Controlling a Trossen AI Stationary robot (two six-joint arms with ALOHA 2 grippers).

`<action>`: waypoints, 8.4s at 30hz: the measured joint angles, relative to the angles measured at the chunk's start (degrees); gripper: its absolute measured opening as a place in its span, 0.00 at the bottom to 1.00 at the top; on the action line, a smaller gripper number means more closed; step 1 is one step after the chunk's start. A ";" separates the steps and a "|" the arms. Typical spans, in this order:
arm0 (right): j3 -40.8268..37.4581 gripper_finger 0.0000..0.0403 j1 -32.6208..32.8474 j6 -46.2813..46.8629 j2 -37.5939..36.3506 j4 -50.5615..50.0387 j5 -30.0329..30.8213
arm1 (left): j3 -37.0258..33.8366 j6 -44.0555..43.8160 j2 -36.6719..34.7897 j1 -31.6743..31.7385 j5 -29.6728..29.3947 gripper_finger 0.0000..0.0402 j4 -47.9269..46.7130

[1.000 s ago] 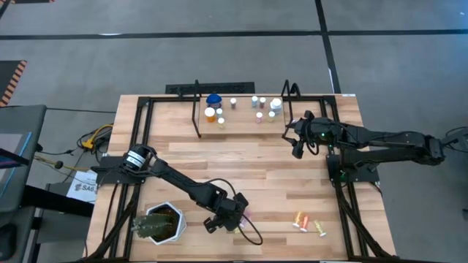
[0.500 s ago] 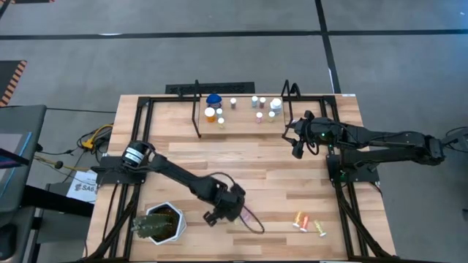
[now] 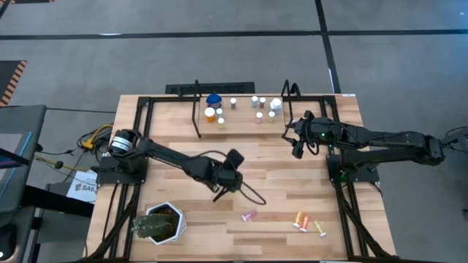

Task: Pick and place medicine bottles onto shelf by color
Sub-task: Put the yellow pill bottle on the shelf

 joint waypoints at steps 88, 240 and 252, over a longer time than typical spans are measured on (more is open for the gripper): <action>6.16 0.26 6.97 37.15 11.38 13.50 -22.47 | 4.19 42.73 -0.22 5.66 -6.60 0.51 45.85; -5.57 0.61 11.88 24.40 -6.85 -5.46 12.20 | 25.26 -27.44 11.69 42.12 32.98 0.24 -19.62; -5.57 0.61 8.85 24.82 -1.37 -5.31 12.04 | 25.26 -23.42 11.70 41.62 33.09 0.24 -17.89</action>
